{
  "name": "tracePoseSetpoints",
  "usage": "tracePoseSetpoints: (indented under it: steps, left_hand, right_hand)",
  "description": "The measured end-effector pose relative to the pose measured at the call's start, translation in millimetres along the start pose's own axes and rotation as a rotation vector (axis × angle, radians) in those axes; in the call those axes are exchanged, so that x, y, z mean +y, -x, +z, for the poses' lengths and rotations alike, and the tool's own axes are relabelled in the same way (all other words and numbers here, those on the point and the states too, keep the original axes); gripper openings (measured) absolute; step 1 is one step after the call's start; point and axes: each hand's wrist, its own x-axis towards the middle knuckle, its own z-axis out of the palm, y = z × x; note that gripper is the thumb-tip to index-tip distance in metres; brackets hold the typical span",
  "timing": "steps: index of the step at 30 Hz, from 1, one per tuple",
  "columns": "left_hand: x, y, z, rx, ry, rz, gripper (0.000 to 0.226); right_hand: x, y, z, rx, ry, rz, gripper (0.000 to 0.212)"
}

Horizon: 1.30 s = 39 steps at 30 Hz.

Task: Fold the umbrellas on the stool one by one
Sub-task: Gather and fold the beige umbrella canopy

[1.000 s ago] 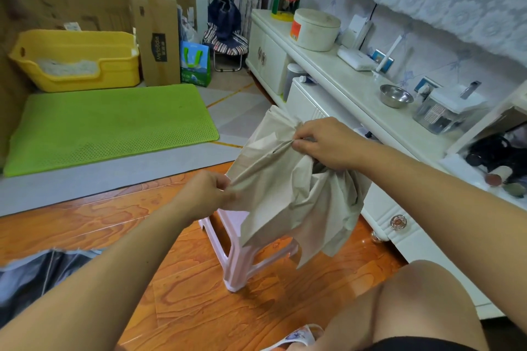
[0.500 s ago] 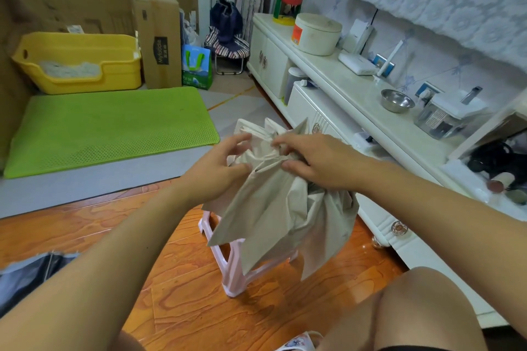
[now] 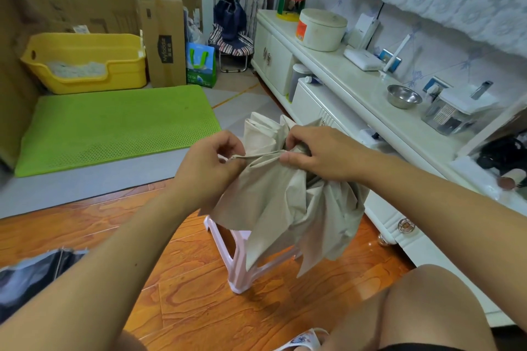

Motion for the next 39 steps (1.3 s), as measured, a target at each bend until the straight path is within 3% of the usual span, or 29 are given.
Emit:
tracePoseSetpoints:
  steps: [3, 7, 10, 13, 18, 24, 29, 39]
  left_hand:
    - [1.9, 6.2, -3.7, -0.011, -0.043, 0.013, 0.023]
    - [-10.5, 6.6, -10.2, 0.018, 0.016, -0.098, 0.032]
    - [-14.6, 2.8, -18.6, 0.068, -0.006, -0.152, 0.032]
    - [-6.4, 3.9, -26.6, 0.05, -0.048, -0.071, 0.035]
    - [-13.1, 5.4, -37.7, -0.167, -0.291, 0.123, 0.043]
    - [-22.5, 3.3, -38.0, -0.3, -0.385, 0.184, 0.03]
    - [-23.2, 8.8, -38.2, -0.368, -0.637, 0.063, 0.018]
    - [-11.0, 16.4, -56.7, -0.26, -0.529, 0.144, 0.017]
  right_hand:
    - [2.3, -1.7, -0.9, 0.005, -0.058, -0.009, 0.038]
    - [9.2, -0.6, -1.5, -0.01, -0.084, -0.037, 0.02]
    - [15.8, -2.7, 1.2, -0.032, -0.071, -0.05, 0.027]
    - [19.6, -7.6, -0.2, -0.031, -0.063, -0.029, 0.025]
    - [23.7, -13.6, -1.7, -0.054, -0.054, -0.009, 0.025]
    - [21.0, -17.1, 1.1, -0.054, -0.066, -0.03, 0.023]
    - [27.4, -16.5, -2.0, -0.048, -0.077, 0.01, 0.023]
    - [33.9, -15.4, -5.7, -0.051, -0.065, 0.055, 0.024]
